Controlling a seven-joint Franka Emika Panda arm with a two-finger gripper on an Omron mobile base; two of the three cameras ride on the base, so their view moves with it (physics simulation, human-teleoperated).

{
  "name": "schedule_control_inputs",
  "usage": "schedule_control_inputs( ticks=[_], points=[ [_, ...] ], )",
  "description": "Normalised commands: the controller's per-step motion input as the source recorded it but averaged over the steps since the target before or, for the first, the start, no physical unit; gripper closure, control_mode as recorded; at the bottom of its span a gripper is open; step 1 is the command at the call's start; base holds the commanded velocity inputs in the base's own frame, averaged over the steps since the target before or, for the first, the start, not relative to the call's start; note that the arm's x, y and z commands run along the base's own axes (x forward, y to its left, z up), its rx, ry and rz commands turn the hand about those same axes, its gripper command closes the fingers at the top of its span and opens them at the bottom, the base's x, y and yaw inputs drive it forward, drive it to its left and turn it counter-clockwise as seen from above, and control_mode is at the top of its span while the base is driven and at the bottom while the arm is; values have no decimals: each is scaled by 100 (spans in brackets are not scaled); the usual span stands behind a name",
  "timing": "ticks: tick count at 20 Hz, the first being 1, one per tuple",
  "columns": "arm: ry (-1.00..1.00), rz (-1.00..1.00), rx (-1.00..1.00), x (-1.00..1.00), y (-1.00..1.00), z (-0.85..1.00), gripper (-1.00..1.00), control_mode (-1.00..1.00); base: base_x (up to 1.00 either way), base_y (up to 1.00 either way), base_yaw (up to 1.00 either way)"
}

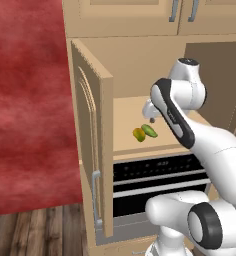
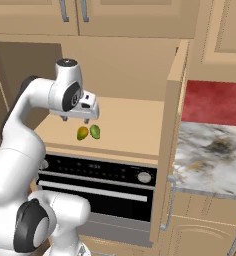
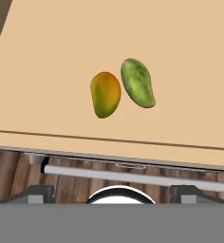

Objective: Pick the mangos from the cabinet and place them in one bowl. Pick the kiwi from the sink and place it in the other bowl.

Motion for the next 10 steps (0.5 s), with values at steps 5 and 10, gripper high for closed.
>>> schedule_control_inputs(
  ticks=[5,10],
  points=[
    [0,0,0,19,-3,-14,-100,-100,0,0,0],
    [-2,0,-5,34,-10,-28,-100,-100,0,0,0]
  ],
)
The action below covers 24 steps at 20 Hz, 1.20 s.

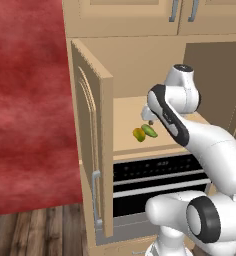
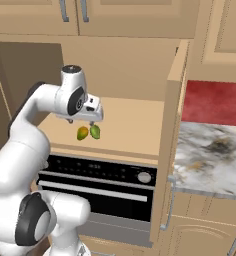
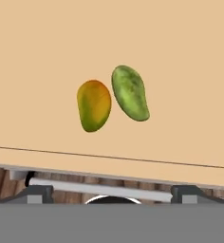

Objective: Pick the mangos from the cabinet and place them in one bowl. Pick the kiwi from the sink and place it in the other bowl.

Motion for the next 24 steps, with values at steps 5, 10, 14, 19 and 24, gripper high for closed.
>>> schedule_control_inputs(
  ticks=[5,10,14,19,24],
  points=[
    [-4,0,-8,25,-3,-29,-100,-100,0,0,0],
    [-7,0,-2,33,-5,-20,-100,-100,0,0,0],
    [-3,1,0,33,-11,-12,-100,-100,0,0,0],
    [-5,3,-1,27,-14,-10,-100,-100,0,0,0],
    [-1,4,-1,21,-4,-16,-100,-100,0,0,0]
  ],
)
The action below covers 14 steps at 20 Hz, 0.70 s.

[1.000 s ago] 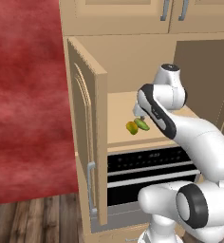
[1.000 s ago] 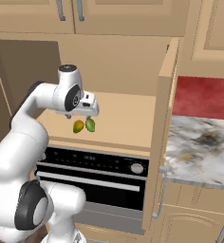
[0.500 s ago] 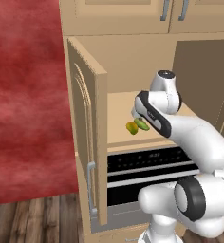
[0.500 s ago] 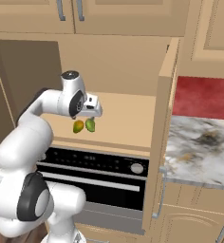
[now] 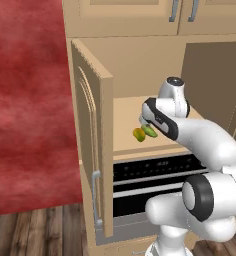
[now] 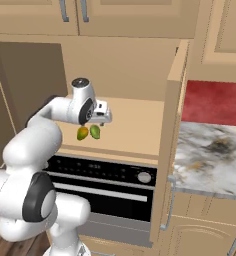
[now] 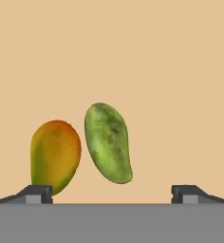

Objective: Pick the mangos from the cabinet and place them in one bowl. Pick the kiwi from the sink and place it in the other bowl.

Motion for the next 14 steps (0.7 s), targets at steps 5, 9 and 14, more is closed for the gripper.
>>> schedule_control_inputs(
  ticks=[5,9,14],
  points=[
    [3,9,0,14,-1,-12,-100,-100,0,0,0],
    [3,10,-1,15,0,-8,-100,-100,0,0,0],
    [2,6,-4,6,0,-12,-100,-100,0,0,0]
  ],
)
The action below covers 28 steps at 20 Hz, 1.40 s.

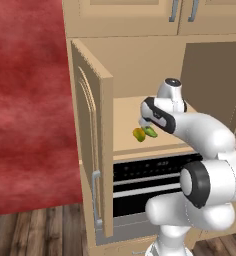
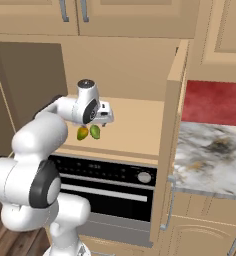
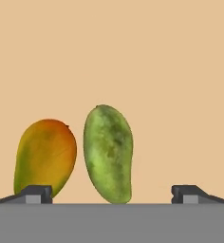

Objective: Pick the mangos from the cabinet and place them in one bowl. Pick the kiwi from the sink and place it in the other bowl.

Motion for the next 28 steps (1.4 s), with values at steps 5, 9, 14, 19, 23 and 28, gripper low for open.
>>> schedule_control_inputs(
  ticks=[5,9,14,19,23,28],
  points=[
    [0,5,-6,7,0,-22,-100,-100,0,0,0],
    [0,7,0,8,0,-42,-100,-100,0,0,0],
    [-2,7,0,14,-5,-29,-100,-100,0,0,0],
    [-3,5,0,24,-6,-22,-100,-100,0,0,0],
    [2,7,0,13,6,-37,-100,-100,0,0,0],
    [4,5,1,4,10,-28,-100,-100,0,0,0]
  ],
)
